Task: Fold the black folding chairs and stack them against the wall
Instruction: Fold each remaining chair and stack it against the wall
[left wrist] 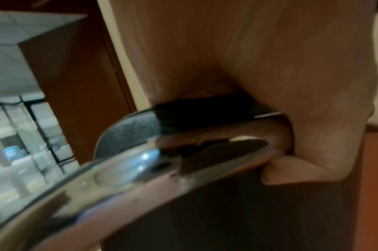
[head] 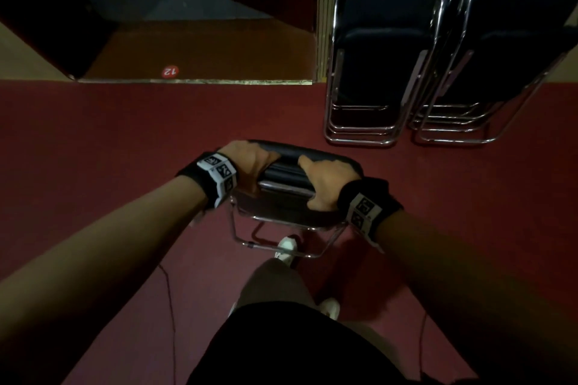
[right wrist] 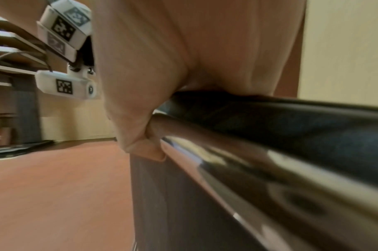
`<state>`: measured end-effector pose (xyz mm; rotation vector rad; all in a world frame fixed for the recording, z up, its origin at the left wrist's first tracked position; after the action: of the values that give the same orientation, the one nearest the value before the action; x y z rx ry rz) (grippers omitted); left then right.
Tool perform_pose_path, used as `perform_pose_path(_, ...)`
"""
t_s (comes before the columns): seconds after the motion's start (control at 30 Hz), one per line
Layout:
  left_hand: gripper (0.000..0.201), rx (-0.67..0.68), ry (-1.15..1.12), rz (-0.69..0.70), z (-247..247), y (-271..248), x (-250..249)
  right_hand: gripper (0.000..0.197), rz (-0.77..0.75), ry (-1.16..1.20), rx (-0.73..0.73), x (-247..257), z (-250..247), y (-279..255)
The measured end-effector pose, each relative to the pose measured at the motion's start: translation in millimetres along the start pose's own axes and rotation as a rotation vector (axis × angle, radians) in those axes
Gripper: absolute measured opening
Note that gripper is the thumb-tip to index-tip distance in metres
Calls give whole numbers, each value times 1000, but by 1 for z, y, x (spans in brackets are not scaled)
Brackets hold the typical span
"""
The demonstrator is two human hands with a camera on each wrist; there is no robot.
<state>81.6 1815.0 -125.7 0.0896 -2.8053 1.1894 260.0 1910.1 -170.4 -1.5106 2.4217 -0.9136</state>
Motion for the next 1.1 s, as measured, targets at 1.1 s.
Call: perform_pose_path(1.1, 59, 125, 240, 314, -218, 305, -32, 92, 209, 518, 27, -280, -31, 120)
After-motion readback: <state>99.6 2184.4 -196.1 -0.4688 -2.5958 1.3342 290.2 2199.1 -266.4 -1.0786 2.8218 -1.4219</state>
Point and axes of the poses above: each hand's wrist, its own y-axis towards the middle knuckle, its own z-axis out of the palm, x = y × z, the point moved 1 cm from there along y, towards the middle knuckle, and after that the axes turned 12 degrees about x, right-handed, at the moved point
